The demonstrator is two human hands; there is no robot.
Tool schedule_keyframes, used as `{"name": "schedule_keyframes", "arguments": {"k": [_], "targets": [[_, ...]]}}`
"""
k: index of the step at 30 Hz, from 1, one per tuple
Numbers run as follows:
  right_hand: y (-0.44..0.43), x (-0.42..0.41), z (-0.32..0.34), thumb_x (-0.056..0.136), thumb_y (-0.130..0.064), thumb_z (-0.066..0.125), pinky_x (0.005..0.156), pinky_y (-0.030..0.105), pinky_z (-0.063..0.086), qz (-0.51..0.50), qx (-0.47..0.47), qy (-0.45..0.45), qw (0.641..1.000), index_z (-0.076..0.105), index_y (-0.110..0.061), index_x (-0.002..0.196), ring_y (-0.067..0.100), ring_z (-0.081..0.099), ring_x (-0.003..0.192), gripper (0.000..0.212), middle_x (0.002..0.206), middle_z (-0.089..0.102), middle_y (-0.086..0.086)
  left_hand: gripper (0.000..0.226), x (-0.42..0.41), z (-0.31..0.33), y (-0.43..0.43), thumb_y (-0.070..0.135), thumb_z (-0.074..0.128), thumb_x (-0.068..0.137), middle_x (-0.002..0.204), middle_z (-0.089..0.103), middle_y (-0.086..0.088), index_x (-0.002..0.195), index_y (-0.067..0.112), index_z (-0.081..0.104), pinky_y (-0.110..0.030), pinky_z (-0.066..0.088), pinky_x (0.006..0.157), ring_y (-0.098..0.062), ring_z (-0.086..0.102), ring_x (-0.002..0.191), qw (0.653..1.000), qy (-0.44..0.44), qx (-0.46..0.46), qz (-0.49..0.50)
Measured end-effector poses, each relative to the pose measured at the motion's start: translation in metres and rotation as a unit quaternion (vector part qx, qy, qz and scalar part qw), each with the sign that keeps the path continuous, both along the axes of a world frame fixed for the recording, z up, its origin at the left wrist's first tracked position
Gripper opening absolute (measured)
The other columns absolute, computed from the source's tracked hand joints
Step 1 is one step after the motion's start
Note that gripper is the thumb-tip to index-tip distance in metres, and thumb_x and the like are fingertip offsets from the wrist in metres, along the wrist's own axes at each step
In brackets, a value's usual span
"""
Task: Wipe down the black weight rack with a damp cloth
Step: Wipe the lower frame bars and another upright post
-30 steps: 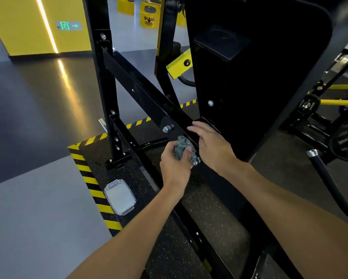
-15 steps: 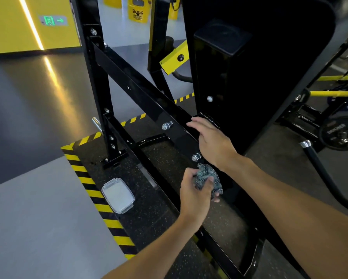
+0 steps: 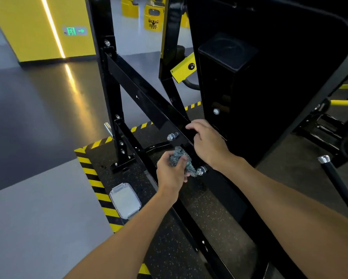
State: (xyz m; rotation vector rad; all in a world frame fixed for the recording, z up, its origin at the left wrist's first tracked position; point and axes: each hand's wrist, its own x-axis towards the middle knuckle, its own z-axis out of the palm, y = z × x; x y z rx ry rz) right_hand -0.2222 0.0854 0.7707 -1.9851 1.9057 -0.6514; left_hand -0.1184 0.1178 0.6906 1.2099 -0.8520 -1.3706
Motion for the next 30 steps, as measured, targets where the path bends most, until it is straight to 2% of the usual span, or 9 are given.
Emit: {"name": "schedule_keyframes", "arguments": {"k": [2,4,8,11,17,23,26,28,30], "targets": [[-0.001,-0.001,-0.005,0.1,-0.002,0.036,0.084,0.037,0.052,0.003,0.008,0.023,1.0,0.053,-0.023,0.134,0.014,0.058,0.105,0.043,0.146,0.037,-0.019,0.015,-0.004,0.006,-0.003,0.018,0.068,0.094,0.07,0.06,0.009,0.097,0.028,0.056,-0.033,0.051,0.05,-0.014,0.056,0.047,1.0,0.018,-0.01,0.021],[-0.002,-0.002,-0.007,0.1,-0.004,0.038,0.088,0.038,0.051,0.002,0.006,0.029,1.0,0.05,-0.024,0.137,0.016,0.057,0.111,0.044,0.148,0.035,-0.019,0.017,-0.007,0.012,-0.006,0.02,0.067,0.095,0.064,0.057,0.012,0.108,0.024,0.056,-0.033,0.051,0.049,-0.013,0.056,0.045,0.999,0.007,-0.038,0.033],[-0.002,0.001,-0.009,0.1,-0.008,0.042,0.089,0.038,0.051,0.003,0.0,0.059,0.998,0.046,-0.026,0.14,0.02,0.056,0.111,0.044,0.149,0.031,-0.017,0.026,-0.004,0.013,-0.018,0.02,0.065,0.096,0.084,0.064,-0.003,0.118,0.02,0.051,-0.033,0.049,0.051,-0.015,0.057,0.045,0.996,0.015,0.037,0.074],[-0.004,0.001,-0.01,0.1,-0.009,0.045,0.092,0.036,0.048,0.001,-0.005,0.076,0.997,0.044,-0.026,0.142,0.022,0.053,0.116,0.046,0.152,0.03,-0.014,0.026,-0.008,0.013,-0.022,0.021,0.065,0.097,0.089,0.066,-0.007,0.121,0.016,0.056,-0.029,0.048,0.046,-0.015,0.059,0.047,0.996,-0.015,-0.031,0.076],[0.0,0.004,-0.007,0.101,-0.01,0.043,0.095,0.034,0.041,-0.001,-0.002,0.11,0.994,0.04,-0.027,0.143,0.024,0.047,0.121,0.046,0.15,0.03,-0.01,0.012,0.016,-0.013,-0.036,0.011,0.062,0.098,0.087,0.067,-0.01,0.093,0.022,0.059,-0.034,0.054,0.056,-0.02,0.059,0.056,0.995,-0.056,0.041,0.07],[-0.035,0.018,0.003,0.098,-0.006,0.042,0.079,0.038,0.046,0.002,-0.017,0.062,0.998,0.054,-0.019,0.131,0.023,0.053,0.108,0.037,0.139,0.044,-0.004,0.019,0.043,0.007,-0.068,0.009,0.061,0.098,0.092,0.062,0.016,0.106,0.026,0.06,-0.031,0.06,0.062,0.002,0.059,0.068,0.965,-0.202,-0.166,0.033],[-0.066,0.033,0.005,0.101,-0.008,0.038,0.091,0.042,0.048,0.005,0.007,0.033,0.999,0.044,-0.022,0.145,0.025,0.05,0.121,0.047,0.146,0.043,-0.001,0.02,0.058,0.001,-0.081,0.012,0.065,0.095,0.096,0.064,0.008,0.112,0.022,0.062,-0.036,0.059,0.064,-0.006,0.063,0.071,0.921,-0.292,-0.257,-0.03],[-0.08,0.04,0.003,0.103,-0.012,0.034,0.087,0.041,0.046,-0.008,0.034,0.035,0.999,0.037,-0.025,0.149,0.027,0.051,0.122,0.048,0.147,0.046,0.002,0.021,0.068,-0.002,-0.093,0.013,0.068,0.093,0.1,0.064,0.006,0.113,0.015,0.063,-0.031,0.057,0.062,-0.01,0.063,0.071,0.888,-0.338,-0.307,-0.057],[-0.085,0.044,0.0,0.105,-0.018,0.032,0.08,0.04,0.045,-0.019,0.055,0.082,0.995,0.03,-0.029,0.151,0.029,0.056,0.115,0.047,0.147,0.046,0.0,0.02,0.075,0.0,-0.111,0.01,0.069,0.092,0.096,0.063,0.006,0.111,0.011,0.062,-0.021,0.052,0.058,-0.011,0.063,0.067,0.894,-0.335,-0.295,-0.038]]}}
